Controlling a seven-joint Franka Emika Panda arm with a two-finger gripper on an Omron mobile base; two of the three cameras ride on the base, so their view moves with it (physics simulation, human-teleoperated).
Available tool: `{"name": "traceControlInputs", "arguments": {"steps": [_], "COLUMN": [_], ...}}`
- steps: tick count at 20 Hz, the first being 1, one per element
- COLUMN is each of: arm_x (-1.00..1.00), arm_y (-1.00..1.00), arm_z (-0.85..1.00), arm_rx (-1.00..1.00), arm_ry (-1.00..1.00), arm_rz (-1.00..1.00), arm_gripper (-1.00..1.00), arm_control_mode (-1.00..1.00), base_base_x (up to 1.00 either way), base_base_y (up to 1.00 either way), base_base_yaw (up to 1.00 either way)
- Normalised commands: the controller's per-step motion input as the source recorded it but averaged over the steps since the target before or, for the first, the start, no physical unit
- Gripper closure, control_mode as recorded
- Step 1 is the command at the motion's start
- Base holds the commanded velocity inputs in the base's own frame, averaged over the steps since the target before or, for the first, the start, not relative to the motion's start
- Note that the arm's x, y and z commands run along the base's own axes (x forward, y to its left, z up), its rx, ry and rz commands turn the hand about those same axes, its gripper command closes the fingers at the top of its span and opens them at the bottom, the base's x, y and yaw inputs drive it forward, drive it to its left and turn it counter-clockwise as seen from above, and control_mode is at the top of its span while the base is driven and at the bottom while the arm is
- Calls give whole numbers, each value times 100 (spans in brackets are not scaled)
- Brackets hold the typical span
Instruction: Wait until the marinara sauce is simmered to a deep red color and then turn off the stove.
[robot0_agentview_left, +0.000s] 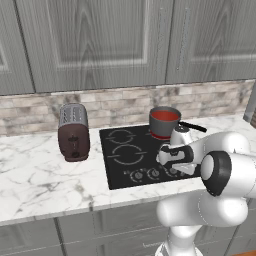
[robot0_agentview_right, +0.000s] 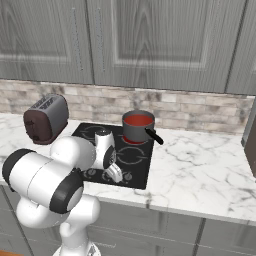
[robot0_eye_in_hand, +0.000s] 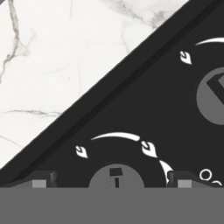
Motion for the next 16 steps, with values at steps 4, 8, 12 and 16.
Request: {"name": "traceControlInputs", "arguments": {"steps": [4, 8, 12, 16], "arm_x": [0, 0, 0, 0], "arm_y": [0, 0, 0, 0], "arm_z": [0, 0, 0, 0], "arm_rx": [0, 0, 0, 0], "arm_ry": [0, 0, 0, 0], "arm_rz": [0, 0, 0, 0], "arm_gripper": [-100, -100, -100, -100], "arm_control_mode": [-100, -100, -100, -100], "base_base_x": [0, 0, 0, 0], "base_base_y": [0, 0, 0, 0], "base_base_yaw": [0, 0, 0, 0]}}
